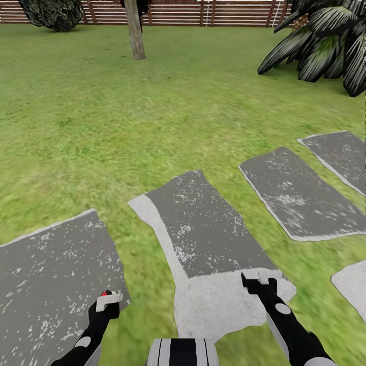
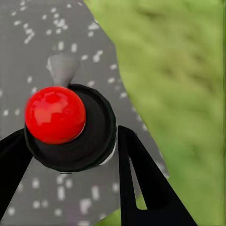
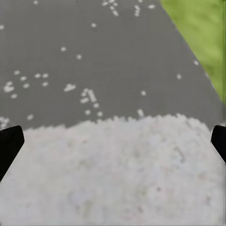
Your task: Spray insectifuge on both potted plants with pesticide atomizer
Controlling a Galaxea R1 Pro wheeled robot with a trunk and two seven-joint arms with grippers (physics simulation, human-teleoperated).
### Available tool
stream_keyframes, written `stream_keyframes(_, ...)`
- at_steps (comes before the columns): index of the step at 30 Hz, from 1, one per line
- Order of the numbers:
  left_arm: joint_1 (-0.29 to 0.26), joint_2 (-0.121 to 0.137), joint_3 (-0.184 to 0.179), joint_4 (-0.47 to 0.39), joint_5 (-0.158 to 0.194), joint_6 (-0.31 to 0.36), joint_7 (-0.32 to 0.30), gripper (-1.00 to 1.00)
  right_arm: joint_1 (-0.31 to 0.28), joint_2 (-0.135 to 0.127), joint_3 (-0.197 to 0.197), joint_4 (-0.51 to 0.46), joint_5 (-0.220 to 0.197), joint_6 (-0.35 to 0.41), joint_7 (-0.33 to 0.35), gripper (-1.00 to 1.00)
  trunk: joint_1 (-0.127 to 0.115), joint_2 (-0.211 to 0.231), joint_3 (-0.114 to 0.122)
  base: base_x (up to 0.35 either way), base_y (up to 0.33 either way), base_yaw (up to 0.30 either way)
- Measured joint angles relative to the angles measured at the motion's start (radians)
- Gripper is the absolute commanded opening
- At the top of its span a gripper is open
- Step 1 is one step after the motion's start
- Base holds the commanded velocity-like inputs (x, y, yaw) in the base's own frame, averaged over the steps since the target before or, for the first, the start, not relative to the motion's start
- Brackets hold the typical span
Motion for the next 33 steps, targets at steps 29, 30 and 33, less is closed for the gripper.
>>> stream_keyframes(29, 0.13, -0.018, 0.025, 0.029, 0.002, -0.065, 0.002, -1.0, 0.002, -0.004, 0.002, 0.282, 0.008, -0.308, -0.001, 1.0, -0.013, 0.007, 0.137, 0.0, 0.0, -0.04)
stream_keyframes(30, 0.143, -0.019, 0.027, 0.03, 0.002, -0.079, 0.002, -1.0, 0.003, -0.005, 0.002, 0.295, 0.01, -0.314, -0.001, 1.0, -0.013, 0.007, 0.143, 0.0, 0.0, -0.07)
stream_keyframes(33, 0.174, -0.018, 0.031, 0.033, 0.002, -0.098, 0.002, -1.0, 0.022, -0.008, 0.0, 0.359, 0.014, -0.34, -0.003, 1.0, -0.015, 0.008, 0.159, 0.0, 0.0, -0.07)
